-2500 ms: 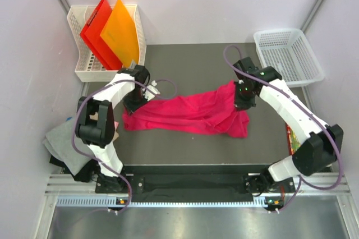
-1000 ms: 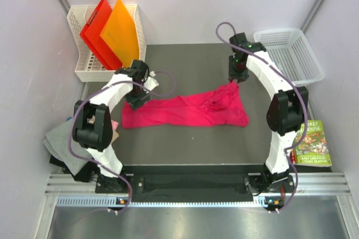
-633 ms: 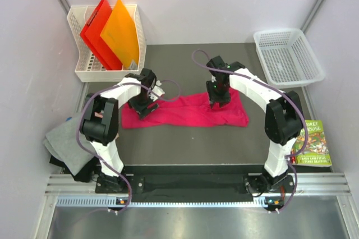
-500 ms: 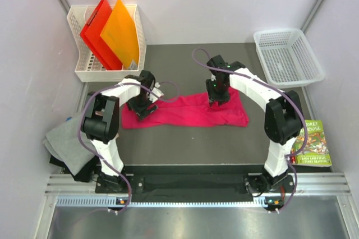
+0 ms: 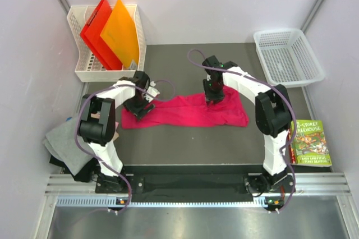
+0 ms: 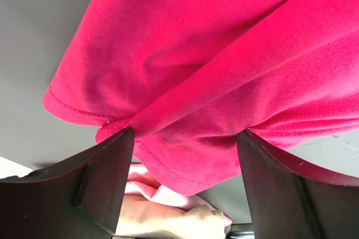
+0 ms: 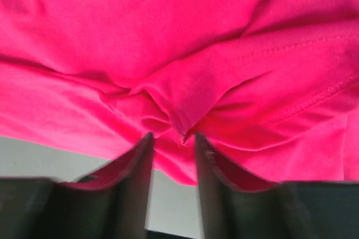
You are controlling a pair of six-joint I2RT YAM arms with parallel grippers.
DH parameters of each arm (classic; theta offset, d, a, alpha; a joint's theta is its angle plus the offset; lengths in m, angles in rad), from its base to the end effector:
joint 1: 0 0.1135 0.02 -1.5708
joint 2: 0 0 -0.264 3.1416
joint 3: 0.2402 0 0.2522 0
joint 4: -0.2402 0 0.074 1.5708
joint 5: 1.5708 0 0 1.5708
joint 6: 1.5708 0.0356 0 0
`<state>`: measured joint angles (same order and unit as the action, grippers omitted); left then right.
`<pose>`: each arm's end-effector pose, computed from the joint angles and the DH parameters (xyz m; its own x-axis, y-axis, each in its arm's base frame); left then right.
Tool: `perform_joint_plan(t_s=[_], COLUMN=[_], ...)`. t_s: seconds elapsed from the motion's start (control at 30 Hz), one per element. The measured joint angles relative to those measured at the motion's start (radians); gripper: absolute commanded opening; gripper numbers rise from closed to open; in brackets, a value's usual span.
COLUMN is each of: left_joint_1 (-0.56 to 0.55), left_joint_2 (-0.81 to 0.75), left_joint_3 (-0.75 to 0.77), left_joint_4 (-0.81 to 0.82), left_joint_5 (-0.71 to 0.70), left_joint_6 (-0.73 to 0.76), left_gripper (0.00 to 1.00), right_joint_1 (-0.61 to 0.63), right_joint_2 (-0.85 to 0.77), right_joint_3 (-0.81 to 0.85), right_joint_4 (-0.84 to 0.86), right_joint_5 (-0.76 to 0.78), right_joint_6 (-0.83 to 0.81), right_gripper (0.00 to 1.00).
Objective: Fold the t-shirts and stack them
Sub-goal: Fold the other side of the tshirt into a rectangle
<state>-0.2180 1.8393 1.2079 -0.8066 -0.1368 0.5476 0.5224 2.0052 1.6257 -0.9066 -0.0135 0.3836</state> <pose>0.3307 -0.0683 0.1636 -0.7238 0.6886 -0.0427 0.6717 0.7175 0.1843 0.3565 0.2058 0.2128 -0.9592 -0.1205 -0.2556 -0.1544 0.9810 0.1171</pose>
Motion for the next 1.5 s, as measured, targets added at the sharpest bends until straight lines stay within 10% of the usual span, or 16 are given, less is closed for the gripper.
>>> perform_joint_plan(t_s=[0.2, 1.0, 1.17, 1.5], left_joint_1=[0.009, 0.026, 0.027, 0.027], left_joint_2=[-0.04, -0.082, -0.085, -0.085], left_joint_3=[-0.045, -0.099, -0.102, -0.102], left_joint_4=[0.034, 0.072, 0.075, 0.074], left_joint_5=[0.001, -0.001, -0.002, -0.002], left_joint_6=[0.001, 0.005, 0.005, 0.005], left_gripper=[0.78, 0.78, 0.78, 0.78], right_joint_1=[-0.004, -0.076, -0.078, -0.091], right_joint_2=[0.031, 0.206, 0.259, 0.264], right_joint_3=[0.023, 0.394, 0.417, 0.428], right_joint_4=[0.001, -0.076, -0.075, -0.085], right_joint_5=[-0.001, -0.036, -0.121, -0.117], right_joint_6=[-0.017, -0.056, -0.041, -0.065], right_gripper=[0.0, 0.0, 0.64, 0.7])
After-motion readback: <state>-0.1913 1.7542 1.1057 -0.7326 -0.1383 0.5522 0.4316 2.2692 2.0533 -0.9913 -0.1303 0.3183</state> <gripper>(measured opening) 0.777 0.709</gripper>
